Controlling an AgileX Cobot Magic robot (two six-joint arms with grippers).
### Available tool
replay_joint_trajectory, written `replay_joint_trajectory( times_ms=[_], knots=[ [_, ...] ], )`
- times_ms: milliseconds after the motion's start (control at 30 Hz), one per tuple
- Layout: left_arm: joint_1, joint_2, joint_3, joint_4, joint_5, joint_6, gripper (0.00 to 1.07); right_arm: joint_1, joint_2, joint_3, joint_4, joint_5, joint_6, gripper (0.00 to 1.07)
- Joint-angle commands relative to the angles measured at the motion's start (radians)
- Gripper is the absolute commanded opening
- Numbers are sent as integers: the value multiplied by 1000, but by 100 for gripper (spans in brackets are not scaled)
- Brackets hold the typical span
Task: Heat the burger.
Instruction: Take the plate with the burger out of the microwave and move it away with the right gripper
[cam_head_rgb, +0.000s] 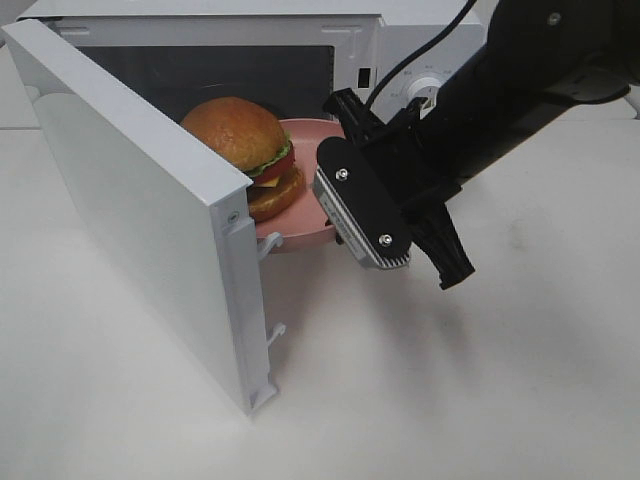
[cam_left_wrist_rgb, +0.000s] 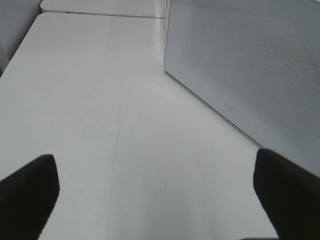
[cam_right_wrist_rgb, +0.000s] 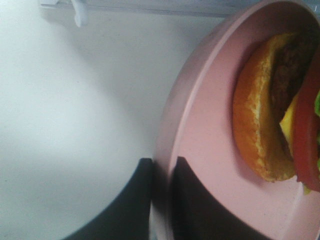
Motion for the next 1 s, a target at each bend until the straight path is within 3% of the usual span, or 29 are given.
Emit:
replay_joint_trajectory(
  times_ms=[33,600,1000],
  knots=[
    [-1,-2,3,-4,-11,-1,98,-3,-62,44,31,-66,-3,0],
    [-1,-2,3,-4,-11,-1,98,-3,-302,333,56,-161,34,0],
    [-1,-2,3,-4,-11,-1,98,-3,-567,508,43,-169,153,0]
  ],
)
